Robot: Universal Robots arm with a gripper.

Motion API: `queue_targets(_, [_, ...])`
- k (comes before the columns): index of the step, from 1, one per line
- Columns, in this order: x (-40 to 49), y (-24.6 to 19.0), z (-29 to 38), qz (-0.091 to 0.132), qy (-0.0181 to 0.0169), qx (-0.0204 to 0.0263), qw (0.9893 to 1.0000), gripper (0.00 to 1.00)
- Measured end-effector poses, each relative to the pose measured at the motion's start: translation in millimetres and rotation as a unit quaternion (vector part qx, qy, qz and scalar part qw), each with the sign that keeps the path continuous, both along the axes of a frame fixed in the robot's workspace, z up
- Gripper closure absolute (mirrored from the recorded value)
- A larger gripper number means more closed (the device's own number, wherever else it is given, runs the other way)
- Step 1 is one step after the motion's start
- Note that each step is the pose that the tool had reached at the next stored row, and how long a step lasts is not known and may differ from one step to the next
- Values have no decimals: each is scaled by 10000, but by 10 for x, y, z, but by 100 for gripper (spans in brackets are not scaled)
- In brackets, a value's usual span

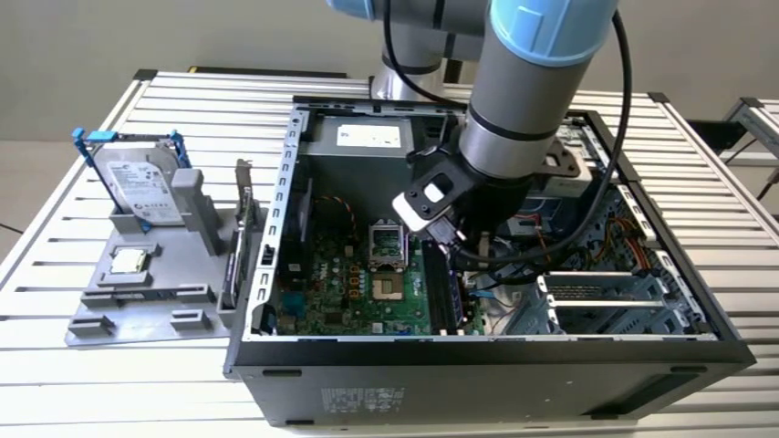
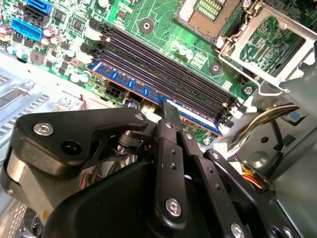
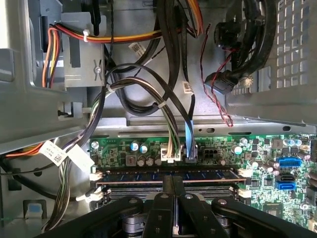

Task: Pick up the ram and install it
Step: 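Press down the ram until it locks into place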

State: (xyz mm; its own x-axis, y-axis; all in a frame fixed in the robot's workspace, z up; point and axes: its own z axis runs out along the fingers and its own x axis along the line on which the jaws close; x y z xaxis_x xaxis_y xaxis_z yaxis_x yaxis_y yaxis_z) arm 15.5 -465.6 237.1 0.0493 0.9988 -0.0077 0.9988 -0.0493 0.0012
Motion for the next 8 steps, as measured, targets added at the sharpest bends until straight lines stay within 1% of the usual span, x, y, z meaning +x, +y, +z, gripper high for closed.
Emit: queue_targets(8, [1, 7, -47, -29, 0, 0, 10000, 100])
